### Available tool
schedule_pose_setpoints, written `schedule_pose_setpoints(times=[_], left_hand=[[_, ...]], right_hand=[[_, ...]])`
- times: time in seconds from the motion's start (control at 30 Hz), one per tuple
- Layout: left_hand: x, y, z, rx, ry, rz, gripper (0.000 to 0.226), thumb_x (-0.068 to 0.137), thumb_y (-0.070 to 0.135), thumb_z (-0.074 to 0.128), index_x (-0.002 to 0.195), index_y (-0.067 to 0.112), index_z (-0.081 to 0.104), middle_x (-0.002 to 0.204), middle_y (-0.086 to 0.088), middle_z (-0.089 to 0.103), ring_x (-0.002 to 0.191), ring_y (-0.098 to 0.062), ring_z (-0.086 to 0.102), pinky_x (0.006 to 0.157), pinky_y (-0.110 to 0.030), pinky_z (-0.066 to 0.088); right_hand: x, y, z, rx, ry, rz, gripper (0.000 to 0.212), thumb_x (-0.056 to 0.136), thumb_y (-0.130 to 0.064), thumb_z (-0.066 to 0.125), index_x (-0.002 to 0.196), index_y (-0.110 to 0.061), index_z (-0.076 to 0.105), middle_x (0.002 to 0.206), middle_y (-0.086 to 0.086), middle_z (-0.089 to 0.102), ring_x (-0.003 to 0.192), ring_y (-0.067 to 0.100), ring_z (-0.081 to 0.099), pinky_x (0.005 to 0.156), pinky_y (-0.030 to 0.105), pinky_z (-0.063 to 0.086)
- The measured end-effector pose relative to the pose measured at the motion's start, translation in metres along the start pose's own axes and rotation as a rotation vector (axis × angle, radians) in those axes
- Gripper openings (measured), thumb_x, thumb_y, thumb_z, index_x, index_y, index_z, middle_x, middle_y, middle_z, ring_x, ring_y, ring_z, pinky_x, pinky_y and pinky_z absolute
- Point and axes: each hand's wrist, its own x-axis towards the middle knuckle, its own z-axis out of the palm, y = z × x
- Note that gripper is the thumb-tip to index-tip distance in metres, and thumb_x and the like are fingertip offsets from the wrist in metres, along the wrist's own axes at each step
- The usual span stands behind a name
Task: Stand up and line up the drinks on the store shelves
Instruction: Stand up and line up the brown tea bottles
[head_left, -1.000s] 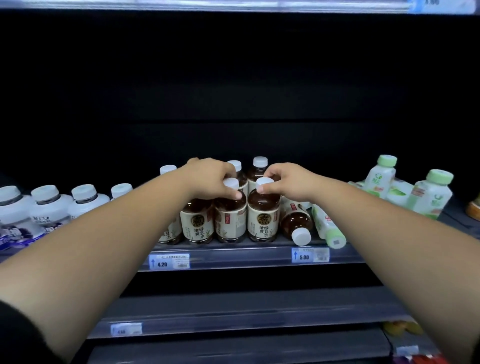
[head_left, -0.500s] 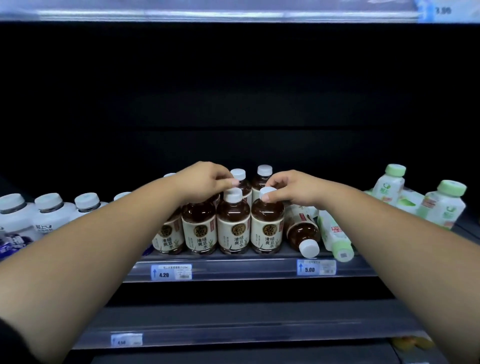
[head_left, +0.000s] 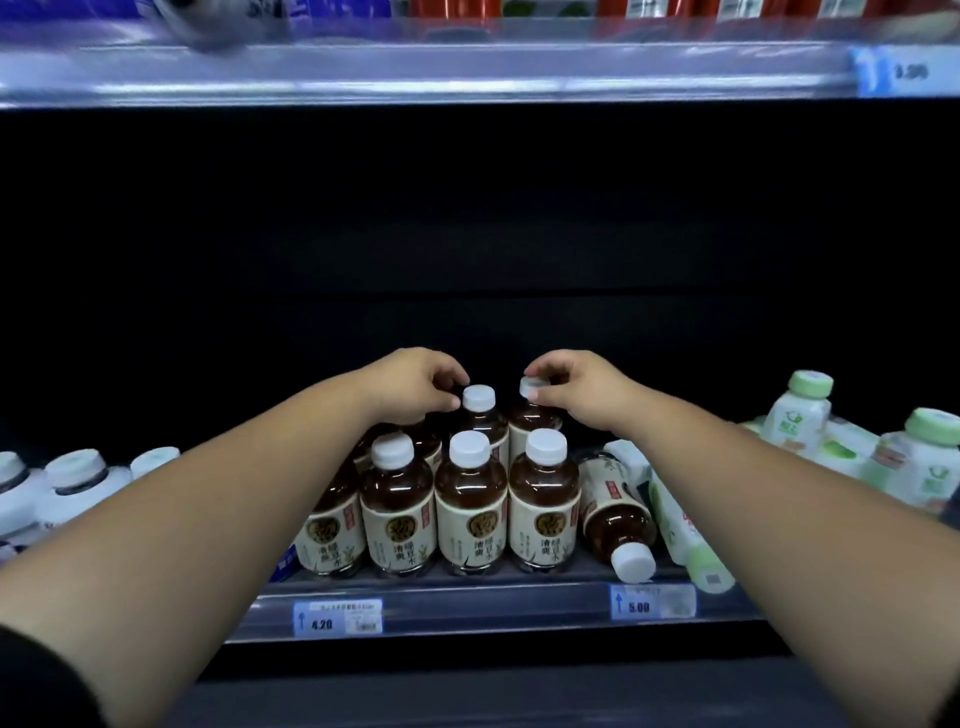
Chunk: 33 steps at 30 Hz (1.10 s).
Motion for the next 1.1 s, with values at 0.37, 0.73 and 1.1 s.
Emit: schedule_pose_setpoints(times=[0.37, 0.73, 1.1], left_hand=[[-0.003, -0.032, -0.010, 0.140, -0.152, -0.044, 0.019, 0.086, 0.024, 0.073, 0.103, 0.033, 0.069, 0.108, 0.016, 0.062, 0.103, -0.008, 0.057, 0.087, -0.029, 0.046], [0.017, -0.006, -0.002, 0.172, -0.116, -0.009, 0.059, 0.085, 0.031, 0.075, 0.137, 0.031, 0.049, 0.124, 0.006, 0.058, 0.103, -0.013, 0.057, 0.084, -0.027, 0.048], [0.043, 0.012, 0.026, 0.002, -0.103, 0.017, 0.032, 0.089, 0.030, 0.070, 0.120, 0.037, 0.063, 0.122, 0.010, 0.062, 0.114, -0.013, 0.056, 0.102, -0.036, 0.044]], right_hand=[[0.027, -0.024, 0.031, -0.273, -0.134, 0.069, 0.073, 0.087, -0.029, 0.077, 0.151, -0.024, 0.042, 0.127, 0.004, 0.057, 0.114, 0.020, 0.053, 0.100, 0.034, 0.046], [0.012, -0.010, 0.001, -0.355, -0.132, 0.122, 0.035, 0.087, -0.030, 0.077, 0.121, -0.025, 0.068, 0.121, -0.003, 0.066, 0.114, 0.017, 0.060, 0.102, 0.036, 0.047], [-0.006, -0.001, -0.006, -0.268, -0.139, 0.093, 0.031, 0.089, -0.037, 0.074, 0.119, -0.031, 0.067, 0.115, -0.009, 0.066, 0.108, 0.012, 0.062, 0.098, 0.035, 0.051]])
